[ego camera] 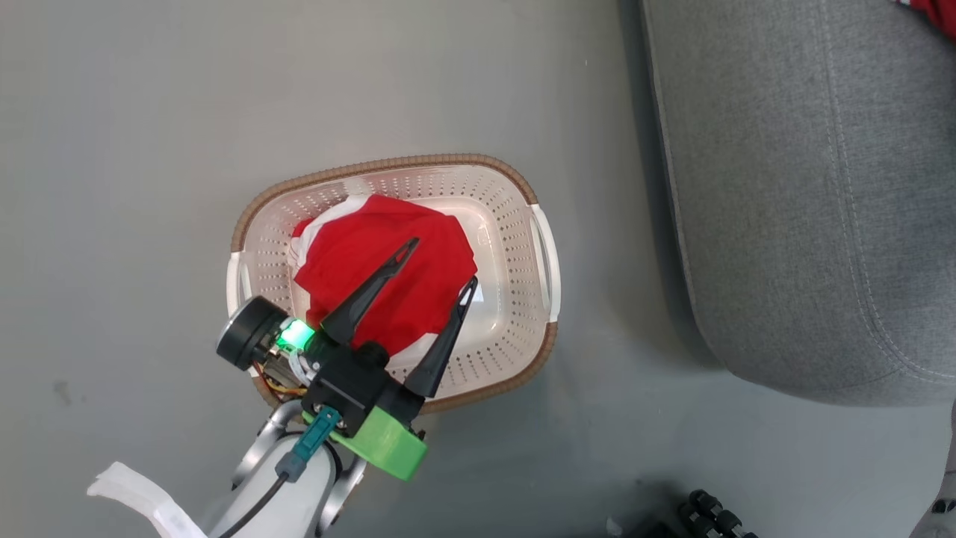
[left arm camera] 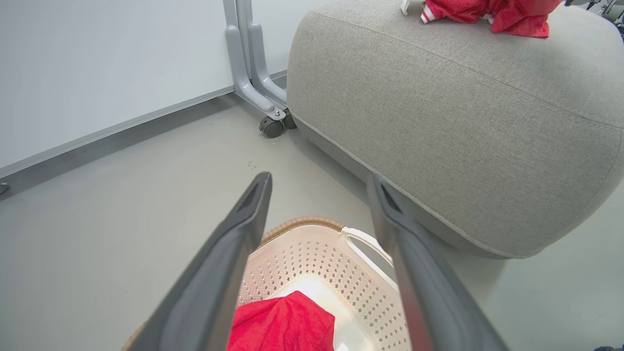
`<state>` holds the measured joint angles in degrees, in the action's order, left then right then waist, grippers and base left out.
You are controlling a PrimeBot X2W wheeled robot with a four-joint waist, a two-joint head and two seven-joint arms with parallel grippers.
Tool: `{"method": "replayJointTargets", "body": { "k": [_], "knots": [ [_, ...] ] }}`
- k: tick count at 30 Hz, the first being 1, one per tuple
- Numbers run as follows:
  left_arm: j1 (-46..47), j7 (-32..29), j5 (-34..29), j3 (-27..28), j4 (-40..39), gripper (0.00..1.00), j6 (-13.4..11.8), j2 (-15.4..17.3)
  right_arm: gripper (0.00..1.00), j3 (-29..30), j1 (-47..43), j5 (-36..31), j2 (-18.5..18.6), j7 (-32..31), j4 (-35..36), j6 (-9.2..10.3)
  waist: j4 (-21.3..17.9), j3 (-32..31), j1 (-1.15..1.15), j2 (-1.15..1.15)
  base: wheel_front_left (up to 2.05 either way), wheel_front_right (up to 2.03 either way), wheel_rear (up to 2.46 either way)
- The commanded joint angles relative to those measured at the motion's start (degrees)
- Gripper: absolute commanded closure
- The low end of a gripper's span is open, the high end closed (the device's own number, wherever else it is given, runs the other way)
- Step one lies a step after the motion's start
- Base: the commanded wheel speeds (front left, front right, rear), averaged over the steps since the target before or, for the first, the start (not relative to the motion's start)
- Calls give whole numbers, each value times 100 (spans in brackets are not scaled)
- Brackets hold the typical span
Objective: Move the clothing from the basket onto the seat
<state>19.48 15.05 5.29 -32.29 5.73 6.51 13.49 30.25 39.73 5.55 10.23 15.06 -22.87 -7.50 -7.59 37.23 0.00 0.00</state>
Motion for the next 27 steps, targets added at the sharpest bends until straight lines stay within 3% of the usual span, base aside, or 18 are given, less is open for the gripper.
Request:
{"method": "replayJointTargets", "body": {
  "k": [1,11,21,27],
  "knots": [
    [-139,19,25,16,41,0,-51,-54,0,-18,-250,-67,-63,18,106,1,53,-465,0,0,0,0,0],
    [-644,18,152,390,267,0,-267,-472,0,-749,-1796,-78,-643,18,592,1,151,-1601,0,0,0,0,0],
    [-1292,18,403,1129,450,0,-527,-882,0,-2188,-2765,291,-719,18,828,1,437,-2674,0,0,0,0,0],
    [-1660,12,524,1576,422,0,-601,-1005,0,-2590,-3161,513,-724,18,1243,1,680,-3073,0,0,0,0,0]
  ]
}}
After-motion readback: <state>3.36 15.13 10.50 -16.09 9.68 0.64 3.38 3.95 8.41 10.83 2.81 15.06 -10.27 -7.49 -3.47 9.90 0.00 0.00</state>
